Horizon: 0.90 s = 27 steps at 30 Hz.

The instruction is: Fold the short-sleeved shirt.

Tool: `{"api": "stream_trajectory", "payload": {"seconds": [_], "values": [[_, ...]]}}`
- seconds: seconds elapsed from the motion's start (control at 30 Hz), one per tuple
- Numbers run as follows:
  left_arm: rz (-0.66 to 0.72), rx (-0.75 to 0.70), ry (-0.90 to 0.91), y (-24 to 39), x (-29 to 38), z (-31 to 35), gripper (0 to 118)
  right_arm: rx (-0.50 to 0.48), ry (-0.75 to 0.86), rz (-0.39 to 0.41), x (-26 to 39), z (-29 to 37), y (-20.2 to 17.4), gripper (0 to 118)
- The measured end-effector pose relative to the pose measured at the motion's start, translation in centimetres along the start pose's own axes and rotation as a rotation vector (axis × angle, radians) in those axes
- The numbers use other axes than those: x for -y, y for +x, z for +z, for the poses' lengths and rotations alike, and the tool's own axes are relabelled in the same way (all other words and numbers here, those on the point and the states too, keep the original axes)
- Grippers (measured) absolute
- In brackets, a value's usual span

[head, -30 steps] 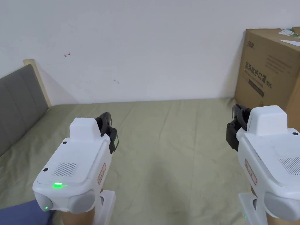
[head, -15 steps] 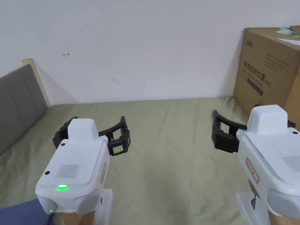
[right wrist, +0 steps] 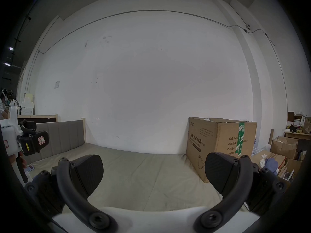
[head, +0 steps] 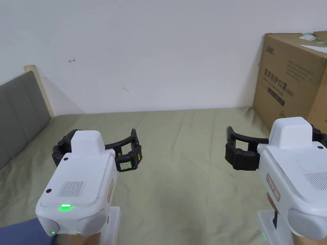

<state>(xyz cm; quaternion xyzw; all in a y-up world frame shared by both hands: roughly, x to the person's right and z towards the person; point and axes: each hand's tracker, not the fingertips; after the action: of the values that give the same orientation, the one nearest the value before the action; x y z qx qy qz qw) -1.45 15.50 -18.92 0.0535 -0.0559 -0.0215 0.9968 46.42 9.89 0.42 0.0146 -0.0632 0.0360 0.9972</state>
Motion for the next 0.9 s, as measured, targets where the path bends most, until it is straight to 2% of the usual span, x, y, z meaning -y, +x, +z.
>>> {"api": "stream_trajectory", "payload": {"seconds": [0.33,0.9], "values": [[-0.043,-0.009,0.002,0.35,0.21,-0.11,118,0.009,0.005,0.008,-0.18,0.13,-0.23,118],[-0.022,-0.004,0.0,0.01,0.17,-0.18,118,0.008,0.001,0.013,0.15,-0.28,0.34,118]]}}
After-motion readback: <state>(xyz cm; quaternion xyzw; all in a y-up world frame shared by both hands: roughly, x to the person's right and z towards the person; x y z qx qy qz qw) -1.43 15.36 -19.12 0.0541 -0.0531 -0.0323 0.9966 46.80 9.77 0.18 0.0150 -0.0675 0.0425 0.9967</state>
